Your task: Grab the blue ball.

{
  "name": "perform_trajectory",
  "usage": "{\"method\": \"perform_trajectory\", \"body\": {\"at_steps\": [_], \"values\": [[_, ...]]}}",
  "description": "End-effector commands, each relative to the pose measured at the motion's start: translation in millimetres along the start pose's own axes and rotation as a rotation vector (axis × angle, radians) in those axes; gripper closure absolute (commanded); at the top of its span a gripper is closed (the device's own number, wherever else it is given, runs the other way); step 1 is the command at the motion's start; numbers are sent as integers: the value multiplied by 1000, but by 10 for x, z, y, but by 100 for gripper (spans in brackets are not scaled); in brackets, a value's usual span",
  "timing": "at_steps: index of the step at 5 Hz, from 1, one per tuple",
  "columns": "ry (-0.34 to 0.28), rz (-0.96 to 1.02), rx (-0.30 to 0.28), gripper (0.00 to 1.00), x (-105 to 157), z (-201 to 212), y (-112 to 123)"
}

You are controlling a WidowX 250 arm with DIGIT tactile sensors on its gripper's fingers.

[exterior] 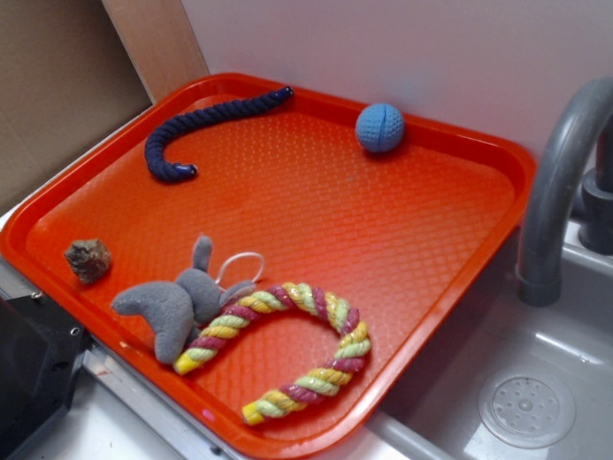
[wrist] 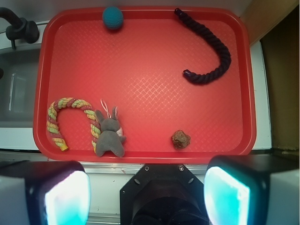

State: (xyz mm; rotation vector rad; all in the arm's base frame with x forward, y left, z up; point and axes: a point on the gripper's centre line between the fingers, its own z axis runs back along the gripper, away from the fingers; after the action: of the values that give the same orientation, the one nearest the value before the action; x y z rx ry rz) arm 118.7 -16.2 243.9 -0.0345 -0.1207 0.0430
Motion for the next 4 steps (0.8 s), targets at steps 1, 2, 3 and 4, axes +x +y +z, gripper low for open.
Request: {"method": "perform_trajectory", "body": {"at_steps": [1,2,3,4], "values": [[0,0,0,0,0,0,0],[-235,81,-39,0,439,-530,-11],[-267,-57,-51,0,895,-956,-197],[-235,-121,-111,0,1315,-1362,-480]]}}
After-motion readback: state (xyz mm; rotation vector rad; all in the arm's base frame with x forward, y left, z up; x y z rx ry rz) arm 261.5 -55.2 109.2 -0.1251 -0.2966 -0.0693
